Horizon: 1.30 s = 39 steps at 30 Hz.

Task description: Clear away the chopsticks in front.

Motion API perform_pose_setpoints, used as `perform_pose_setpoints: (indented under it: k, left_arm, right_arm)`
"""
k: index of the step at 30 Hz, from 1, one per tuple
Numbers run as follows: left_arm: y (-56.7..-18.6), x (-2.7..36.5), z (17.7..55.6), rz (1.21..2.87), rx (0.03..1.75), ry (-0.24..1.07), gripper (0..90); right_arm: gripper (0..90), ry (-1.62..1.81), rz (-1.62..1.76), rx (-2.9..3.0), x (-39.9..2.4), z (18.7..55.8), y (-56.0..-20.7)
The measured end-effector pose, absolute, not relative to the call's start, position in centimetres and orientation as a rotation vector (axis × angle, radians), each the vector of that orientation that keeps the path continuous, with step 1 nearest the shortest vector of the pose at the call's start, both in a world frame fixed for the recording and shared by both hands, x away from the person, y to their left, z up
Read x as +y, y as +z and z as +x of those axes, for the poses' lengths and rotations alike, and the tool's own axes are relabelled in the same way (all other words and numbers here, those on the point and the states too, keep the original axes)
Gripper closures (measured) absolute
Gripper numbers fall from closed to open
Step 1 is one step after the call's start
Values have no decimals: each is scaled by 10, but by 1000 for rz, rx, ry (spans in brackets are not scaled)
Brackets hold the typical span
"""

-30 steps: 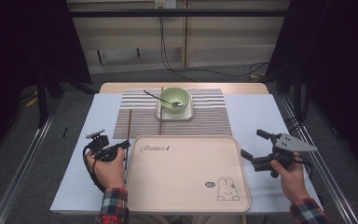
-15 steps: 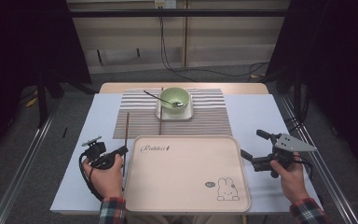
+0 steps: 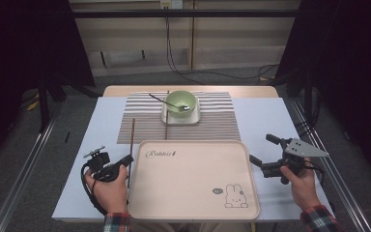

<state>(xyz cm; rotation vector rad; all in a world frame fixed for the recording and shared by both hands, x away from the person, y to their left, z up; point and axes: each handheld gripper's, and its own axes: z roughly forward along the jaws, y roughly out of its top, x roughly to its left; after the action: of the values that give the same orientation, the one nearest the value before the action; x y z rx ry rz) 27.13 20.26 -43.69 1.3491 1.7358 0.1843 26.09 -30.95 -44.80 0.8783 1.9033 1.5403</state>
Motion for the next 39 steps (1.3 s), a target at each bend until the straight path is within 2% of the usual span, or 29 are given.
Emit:
perform_pose_setpoints:
  k: [13, 39]
  left_arm:
    - [-439, 199, 258, 1347, 1735, 210, 860]
    - [-446, 191, 238, 1369, 1733, 183, 859]
  right_arm:
    - [0, 1537, 879, 1904, -310, 261, -448]
    - [0, 1539, 875, 1909, -311, 261, -447]
